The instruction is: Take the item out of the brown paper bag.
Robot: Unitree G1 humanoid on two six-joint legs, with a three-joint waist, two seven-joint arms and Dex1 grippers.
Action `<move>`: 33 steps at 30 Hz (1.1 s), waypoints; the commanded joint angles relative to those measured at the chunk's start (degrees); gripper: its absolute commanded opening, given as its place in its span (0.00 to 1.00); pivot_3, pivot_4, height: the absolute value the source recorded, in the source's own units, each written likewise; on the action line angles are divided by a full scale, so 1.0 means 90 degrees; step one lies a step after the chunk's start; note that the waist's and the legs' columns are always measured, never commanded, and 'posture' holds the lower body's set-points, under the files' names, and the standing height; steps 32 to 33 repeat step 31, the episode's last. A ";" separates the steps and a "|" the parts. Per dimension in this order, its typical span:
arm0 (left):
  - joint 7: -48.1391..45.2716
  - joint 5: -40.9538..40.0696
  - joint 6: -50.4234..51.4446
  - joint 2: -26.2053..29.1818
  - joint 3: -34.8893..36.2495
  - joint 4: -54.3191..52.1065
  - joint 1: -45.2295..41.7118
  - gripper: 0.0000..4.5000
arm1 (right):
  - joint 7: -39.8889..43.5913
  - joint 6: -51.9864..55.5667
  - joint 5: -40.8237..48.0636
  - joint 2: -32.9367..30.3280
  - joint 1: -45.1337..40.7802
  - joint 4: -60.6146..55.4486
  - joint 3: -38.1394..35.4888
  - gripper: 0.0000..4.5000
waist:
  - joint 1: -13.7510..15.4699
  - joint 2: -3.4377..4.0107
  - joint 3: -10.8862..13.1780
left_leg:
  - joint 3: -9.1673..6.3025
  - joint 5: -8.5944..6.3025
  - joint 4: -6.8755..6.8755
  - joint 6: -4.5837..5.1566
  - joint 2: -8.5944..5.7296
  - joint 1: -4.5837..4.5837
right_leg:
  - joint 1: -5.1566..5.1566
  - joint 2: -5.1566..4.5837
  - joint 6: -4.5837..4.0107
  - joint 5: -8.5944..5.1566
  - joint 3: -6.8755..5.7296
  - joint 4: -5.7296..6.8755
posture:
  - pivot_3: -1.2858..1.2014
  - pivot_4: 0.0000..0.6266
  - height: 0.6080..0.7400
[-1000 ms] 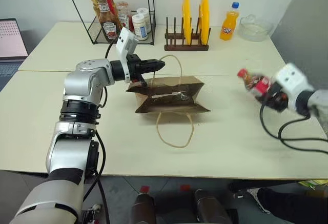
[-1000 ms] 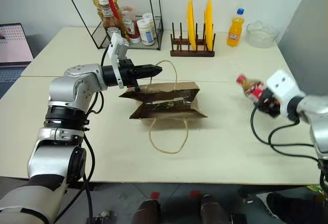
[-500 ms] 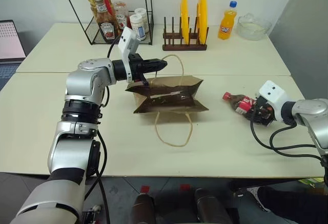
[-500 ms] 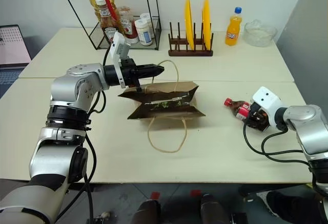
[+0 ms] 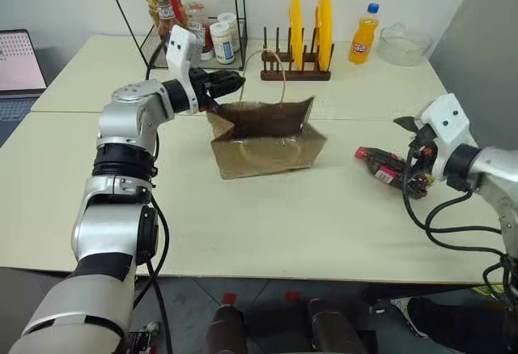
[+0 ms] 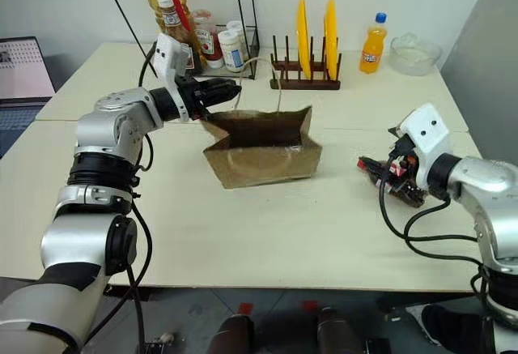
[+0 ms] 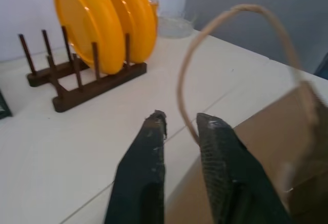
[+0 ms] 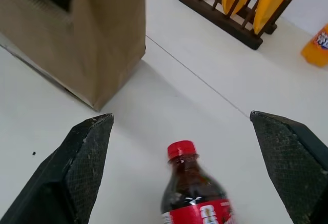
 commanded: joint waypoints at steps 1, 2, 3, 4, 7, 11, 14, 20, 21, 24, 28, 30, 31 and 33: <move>-0.0055 -0.0015 -0.0210 0.0238 0.0244 0.0037 -0.0147 0.53 | -0.0536 0.0039 0.0053 0.0228 0.0055 -0.0494 -0.0387 1.00 | -0.0006 0.0000 0.0000 | 0.0000 0.0001 0.0000 -0.0001 0.0000 0.0000 | 0.0000 0.0000 0.0000 0.0000 -0.0001 0.0001 | 0.52 0.24 1.00; -0.0052 -0.0015 -0.0235 0.0299 0.0286 0.0033 -0.0123 0.61 | -0.0618 0.0057 0.0064 0.0284 0.0081 -0.0545 -0.0408 1.00 | -0.0008 0.0000 0.0000 | -0.0002 0.0001 -0.0001 -0.0002 0.0001 0.0000 | -0.0001 0.0001 0.0000 0.0000 -0.0002 0.0002 | 0.52 0.24 1.00; 0.0011 -0.0040 -0.0235 0.0420 0.0393 0.0000 -0.0061 0.67 | -0.0711 0.0039 0.0061 0.0355 0.0138 -0.0592 -0.0444 1.00 | -0.0012 0.0000 0.0000 | -0.0002 0.0001 -0.0002 -0.0002 0.0002 0.0000 | -0.0001 0.0001 0.0000 0.0000 -0.0003 0.0003 | 0.52 0.24 1.00; 0.0067 -0.0046 -0.0266 0.0535 0.0473 -0.0056 0.0019 0.74 | -0.0783 -0.0008 0.0048 0.0404 0.0205 -0.0633 -0.0466 1.00 | -0.0013 0.0000 0.0000 | -0.0002 0.0001 -0.0002 -0.0002 0.0002 0.0000 | -0.0001 0.0001 0.0000 0.0000 -0.0003 0.0003 | 0.52 0.24 1.00; 0.0353 0.0166 -0.0710 0.0865 0.0576 -0.0371 0.0518 0.95 | -0.1000 -0.0285 -0.0077 0.0536 0.0461 -0.0767 -0.0487 1.00 | -0.0046 0.0003 -0.0002 | 0.0000 0.0001 -0.0005 -0.0002 0.0003 0.0003 | -0.0001 0.0001 0.0000 0.0000 0.0000 0.0002 | 0.52 0.24 1.00; 0.1241 0.0535 -0.1342 0.1049 0.0770 -0.1131 0.1932 0.99 | -0.1683 -0.0777 -0.0459 0.1022 0.1246 -0.1210 -0.0394 1.00 | -0.0026 0.0006 -0.0004 | 0.0000 0.0002 -0.0010 -0.0003 0.0007 0.0011 | 0.0000 0.0001 -0.0001 0.0000 -0.0001 0.0010 | 0.52 0.24 1.00; 0.1928 0.0508 -0.1177 0.0879 0.1087 -0.2309 0.3313 0.99 | -0.2199 -0.0986 -0.0670 0.1575 0.1938 -0.1640 -0.0343 1.00 | -0.0011 0.0006 -0.0004 | 0.0003 0.0003 -0.0008 -0.0005 0.0010 0.0010 | -0.0001 0.0001 -0.0001 -0.0001 0.0000 0.0019 | 0.52 0.24 1.00; 0.2995 0.0632 -0.0832 0.0279 0.1279 -0.4447 0.5898 0.99 | -0.2958 -0.1460 -0.1164 0.2495 0.3182 -0.2226 0.0167 1.00 | 0.0059 -0.0008 -0.0013 | 0.0008 0.0014 0.0000 -0.0026 0.0016 0.0016 | -0.0002 0.0001 0.0000 -0.0001 0.0000 0.0052 | 0.52 0.24 1.00; 0.3105 0.0614 -0.0710 0.0179 0.1273 -0.4711 0.6155 0.99 | -0.3024 -0.1518 -0.1225 0.2587 0.3317 -0.2262 0.0226 1.00 | 0.0079 -0.0013 -0.0015 | 0.0010 0.0014 0.0000 -0.0026 0.0015 0.0028 | 0.0005 0.0001 0.0001 -0.0002 0.0003 0.0056 | 0.52 0.24 1.00; 0.3436 0.0559 -0.0307 -0.0304 0.1071 -0.5718 0.7153 0.99 | -0.3160 -0.1667 -0.1268 0.2908 0.3930 -0.2360 0.0388 1.00 | 0.0090 -0.0027 -0.0028 | 0.0025 0.0014 -0.0004 -0.0028 0.0016 0.0046 | 0.0015 0.0001 0.0019 -0.0012 0.0018 0.0054 | 0.52 0.24 1.00; 0.3823 0.0592 0.0226 -0.0934 0.0490 -0.6984 0.8086 0.99 | -0.3358 -0.1679 -0.1191 0.3371 0.4501 -0.2378 0.0380 1.00 | 0.0102 -0.0041 -0.0104 | 0.0041 0.0011 -0.0016 -0.0029 0.0018 0.0061 | 0.0031 -0.0001 0.0015 -0.0020 0.0031 0.0031 | 0.52 0.24 1.00; 0.4011 0.0627 0.0488 -0.1148 0.0317 -0.7330 0.8237 0.99 | -0.3433 -0.1683 -0.1204 0.3523 0.4590 -0.2374 0.0378 1.00 | 0.0125 -0.0039 -0.0105 | 0.0044 0.0009 -0.0017 -0.0033 0.0017 0.0057 | 0.0026 -0.0003 0.0009 -0.0022 0.0031 0.0030 | 0.52 0.24 1.00; 0.4114 0.0609 0.0576 -0.1284 0.0234 -0.7440 0.8267 0.99 | -0.3468 -0.1686 -0.1213 0.3588 0.4609 -0.2372 0.0386 1.00 | 0.0125 -0.0039 -0.0105 | 0.0044 0.0009 -0.0017 -0.0033 0.0017 0.0059 | 0.0026 -0.0003 0.0009 -0.0022 0.0031 0.0030 | 0.52 0.24 1.00; 0.4114 0.0609 0.0576 -0.1284 0.0234 -0.7440 0.8267 0.99 | -0.3468 -0.1686 -0.1213 0.3588 0.4609 -0.2372 0.0386 1.00 | 0.0125 -0.0039 -0.0105 | 0.0044 0.0009 -0.0017 -0.0033 0.0017 0.0059 | 0.0026 -0.0003 0.0009 -0.0022 0.0031 0.0030 | 0.52 0.24 1.00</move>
